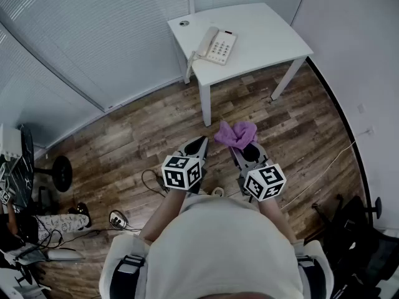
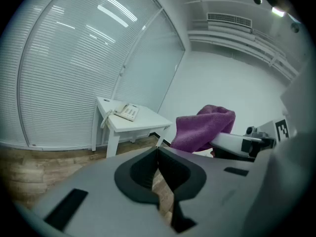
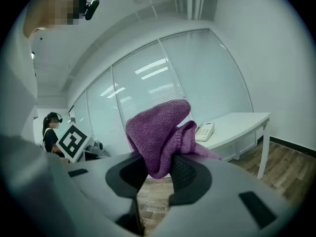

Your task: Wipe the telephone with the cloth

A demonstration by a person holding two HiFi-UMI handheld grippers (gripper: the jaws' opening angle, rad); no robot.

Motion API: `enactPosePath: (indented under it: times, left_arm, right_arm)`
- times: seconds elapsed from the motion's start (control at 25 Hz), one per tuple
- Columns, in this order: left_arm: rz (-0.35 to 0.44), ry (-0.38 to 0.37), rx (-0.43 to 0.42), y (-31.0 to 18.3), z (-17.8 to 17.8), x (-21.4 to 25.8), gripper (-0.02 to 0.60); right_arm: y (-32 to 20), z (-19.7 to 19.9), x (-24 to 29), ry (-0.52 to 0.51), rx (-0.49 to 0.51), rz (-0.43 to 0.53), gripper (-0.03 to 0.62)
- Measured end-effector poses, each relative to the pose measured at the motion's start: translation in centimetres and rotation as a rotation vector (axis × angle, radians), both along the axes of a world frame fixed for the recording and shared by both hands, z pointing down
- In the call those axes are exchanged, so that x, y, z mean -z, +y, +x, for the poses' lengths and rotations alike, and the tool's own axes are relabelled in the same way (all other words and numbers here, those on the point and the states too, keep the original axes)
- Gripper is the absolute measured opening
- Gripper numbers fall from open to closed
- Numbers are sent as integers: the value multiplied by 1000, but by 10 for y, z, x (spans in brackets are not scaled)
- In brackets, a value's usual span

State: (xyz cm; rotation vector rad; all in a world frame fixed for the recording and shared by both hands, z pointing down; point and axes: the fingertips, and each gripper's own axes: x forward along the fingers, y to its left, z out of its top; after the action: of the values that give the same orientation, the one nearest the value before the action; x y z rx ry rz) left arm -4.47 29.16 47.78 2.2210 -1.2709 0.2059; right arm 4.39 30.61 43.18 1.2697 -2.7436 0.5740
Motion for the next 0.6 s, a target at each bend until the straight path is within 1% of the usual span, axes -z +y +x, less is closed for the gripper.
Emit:
enactPosePath:
  times: [0.12,0.2,0.6]
  left_arm:
    - [0,21,46,2,-10,0,20]
    - [1,27,60,8,-14,1,20]
    - [-3,5,64,25,-14,-1,20]
  right_arm:
    - [7,-6,3,-9,26,4,120]
    - [12,-6,2,-1,32,6,120]
    - [24,-9,-1,-4,62,3,120]
